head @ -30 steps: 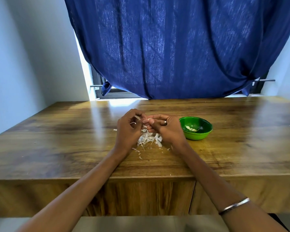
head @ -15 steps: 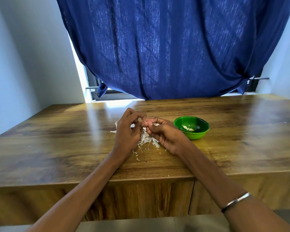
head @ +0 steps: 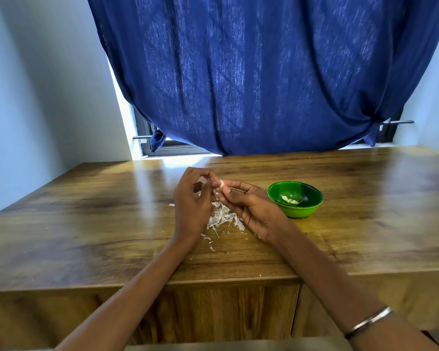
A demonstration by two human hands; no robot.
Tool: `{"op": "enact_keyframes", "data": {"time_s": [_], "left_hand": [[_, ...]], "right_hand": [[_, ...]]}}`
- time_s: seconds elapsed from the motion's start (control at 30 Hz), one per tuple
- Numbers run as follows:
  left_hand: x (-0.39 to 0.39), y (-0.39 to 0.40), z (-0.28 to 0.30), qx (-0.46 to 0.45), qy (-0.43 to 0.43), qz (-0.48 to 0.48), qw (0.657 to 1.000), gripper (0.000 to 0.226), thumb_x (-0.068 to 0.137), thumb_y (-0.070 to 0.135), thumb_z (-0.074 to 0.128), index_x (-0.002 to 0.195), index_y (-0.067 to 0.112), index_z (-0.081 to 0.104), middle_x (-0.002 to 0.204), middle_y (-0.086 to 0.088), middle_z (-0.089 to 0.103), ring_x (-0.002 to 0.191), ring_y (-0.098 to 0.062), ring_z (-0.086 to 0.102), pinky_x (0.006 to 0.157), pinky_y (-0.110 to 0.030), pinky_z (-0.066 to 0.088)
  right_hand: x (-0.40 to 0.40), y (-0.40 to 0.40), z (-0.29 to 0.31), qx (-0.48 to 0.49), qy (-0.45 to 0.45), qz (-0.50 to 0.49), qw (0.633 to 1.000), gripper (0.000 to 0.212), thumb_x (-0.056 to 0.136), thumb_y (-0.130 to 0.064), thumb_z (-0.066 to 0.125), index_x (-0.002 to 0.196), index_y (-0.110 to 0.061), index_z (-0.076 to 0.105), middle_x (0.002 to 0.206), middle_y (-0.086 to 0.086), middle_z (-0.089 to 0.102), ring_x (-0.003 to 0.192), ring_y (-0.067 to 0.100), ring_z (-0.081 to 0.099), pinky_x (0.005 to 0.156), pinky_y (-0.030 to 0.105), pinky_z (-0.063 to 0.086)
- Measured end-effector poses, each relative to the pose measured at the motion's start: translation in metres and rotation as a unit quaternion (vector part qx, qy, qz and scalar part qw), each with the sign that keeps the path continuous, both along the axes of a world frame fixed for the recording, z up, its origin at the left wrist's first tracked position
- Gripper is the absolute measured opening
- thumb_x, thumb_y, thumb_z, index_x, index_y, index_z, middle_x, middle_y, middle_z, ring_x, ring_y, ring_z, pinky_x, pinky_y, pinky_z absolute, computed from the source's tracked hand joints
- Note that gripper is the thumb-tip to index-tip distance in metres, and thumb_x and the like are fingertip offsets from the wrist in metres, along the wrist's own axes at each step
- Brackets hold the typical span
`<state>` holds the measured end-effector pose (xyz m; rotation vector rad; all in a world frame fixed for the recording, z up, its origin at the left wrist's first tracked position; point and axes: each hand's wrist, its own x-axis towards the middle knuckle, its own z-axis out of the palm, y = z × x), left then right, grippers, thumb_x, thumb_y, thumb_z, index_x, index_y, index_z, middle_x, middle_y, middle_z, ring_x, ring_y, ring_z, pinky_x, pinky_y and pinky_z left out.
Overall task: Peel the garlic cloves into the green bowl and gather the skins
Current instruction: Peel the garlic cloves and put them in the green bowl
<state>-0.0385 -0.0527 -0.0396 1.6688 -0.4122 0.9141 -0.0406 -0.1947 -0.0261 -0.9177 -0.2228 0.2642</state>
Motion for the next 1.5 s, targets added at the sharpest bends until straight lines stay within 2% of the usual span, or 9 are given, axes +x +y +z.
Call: {"op": "enact_keyframes", "data": {"time_s": [0.17, 0.3, 0.4, 0.47, 0.67, 0.8, 0.97, 1.27, 1.5], "left_hand": [[0.003, 0.003, -0.003, -0.042, 0.058, 0.028, 0.997, 0.018, 0.095, 0.009, 0.070, 0.087, 0.025, 0.071, 0.078, -0.003, 0.068, 0.051, -0.016, 0.062, 0.043, -0.033, 0.049], [0.002, 0.004, -0.007, 0.033, 0.060, 0.070, 0.995, 0.023, 0.089, 0.005, 0.075, 0.098, 0.025, 0.075, 0.100, 0.011, 0.071, 0.065, -0.015, 0.069, 0.060, -0.038, 0.058], [0.000, 0.003, -0.008, 0.089, 0.052, 0.086, 0.991, 0.034, 0.087, 0.004, 0.075, 0.113, 0.027, 0.076, 0.111, 0.012, 0.067, 0.075, -0.006, 0.068, 0.068, -0.032, 0.060], [-0.004, 0.002, -0.007, 0.085, 0.034, 0.074, 0.993, 0.028, 0.092, 0.008, 0.072, 0.114, 0.024, 0.076, 0.110, 0.013, 0.069, 0.081, -0.006, 0.068, 0.065, -0.028, 0.058], [-0.018, -0.002, 0.002, 0.024, 0.047, 0.010, 0.999, 0.030, 0.086, 0.003, 0.079, 0.100, 0.029, 0.074, 0.098, 0.011, 0.076, 0.053, -0.016, 0.069, 0.047, -0.022, 0.052], [-0.020, -0.004, 0.005, -0.009, 0.021, 0.018, 1.000, 0.029, 0.088, 0.002, 0.078, 0.092, 0.031, 0.073, 0.093, 0.012, 0.075, 0.048, -0.015, 0.066, 0.046, -0.019, 0.048], [-0.019, -0.002, 0.004, -0.006, 0.013, 0.021, 1.000, 0.028, 0.092, 0.002, 0.073, 0.085, 0.029, 0.071, 0.089, 0.013, 0.072, 0.050, -0.015, 0.065, 0.045, -0.017, 0.045], [-0.012, 0.000, 0.001, 0.036, 0.002, -0.009, 0.999, 0.034, 0.090, -0.003, 0.072, 0.084, 0.030, 0.065, 0.091, 0.012, 0.065, 0.056, -0.014, 0.063, 0.047, -0.022, 0.047], [-0.007, 0.002, -0.002, 0.077, -0.021, 0.007, 0.997, 0.032, 0.090, -0.003, 0.069, 0.089, 0.027, 0.060, 0.090, 0.017, 0.059, 0.074, -0.018, 0.064, 0.053, -0.048, 0.054]], "right_hand": [[-0.003, -0.002, 0.004, -0.060, -0.053, -0.073, 0.994, 0.022, 0.090, 0.006, 0.065, 0.109, -0.001, 0.070, 0.097, 0.015, 0.076, 0.079, 0.015, 0.073, 0.077, 0.022, 0.061], [-0.004, -0.002, 0.006, -0.071, -0.065, -0.089, 0.991, 0.017, 0.090, 0.002, 0.067, 0.106, -0.004, 0.069, 0.099, 0.016, 0.077, 0.077, 0.016, 0.074, 0.072, 0.023, 0.062], [-0.005, -0.002, 0.007, -0.078, -0.066, -0.104, 0.989, 0.017, 0.090, 0.000, 0.069, 0.106, -0.003, 0.067, 0.101, 0.016, 0.077, 0.076, 0.018, 0.074, 0.068, 0.022, 0.061], [-0.004, -0.003, 0.005, -0.095, -0.063, -0.114, 0.987, 0.015, 0.088, -0.001, 0.071, 0.103, -0.005, 0.070, 0.101, 0.016, 0.077, 0.076, 0.017, 0.072, 0.071, 0.023, 0.061], [-0.004, -0.004, 0.004, -0.103, -0.062, -0.094, 0.988, 0.017, 0.087, -0.005, 0.073, 0.104, -0.008, 0.073, 0.084, 0.006, 0.076, 0.069, 0.009, 0.067, 0.063, 0.017, 0.057], [-0.002, -0.005, 0.002, -0.152, -0.092, -0.088, 0.980, 0.024, 0.085, -0.016, 0.078, 0.110, -0.019, 0.076, 0.095, 0.008, 0.078, 0.077, 0.012, 0.069, 0.062, 0.024, 0.056], [-0.002, -0.003, 0.000, -0.193, -0.103, -0.112, 0.969, 0.021, 0.088, -0.016, 0.077, 0.108, -0.011, 0.075, 0.095, 0.008, 0.078, 0.079, 0.012, 0.071, 0.059, 0.024, 0.055], [0.004, -0.001, -0.004, -0.247, -0.109, -0.145, 0.952, 0.018, 0.091, -0.024, 0.072, 0.102, -0.010, 0.076, 0.081, -0.002, 0.076, 0.069, 0.003, 0.064, 0.058, 0.023, 0.052], [0.003, 0.000, -0.003, -0.269, -0.142, -0.145, 0.941, 0.019, 0.093, -0.019, 0.070, 0.099, -0.002, 0.074, 0.081, 0.000, 0.074, 0.066, 0.000, 0.063, 0.054, 0.022, 0.052]]}}
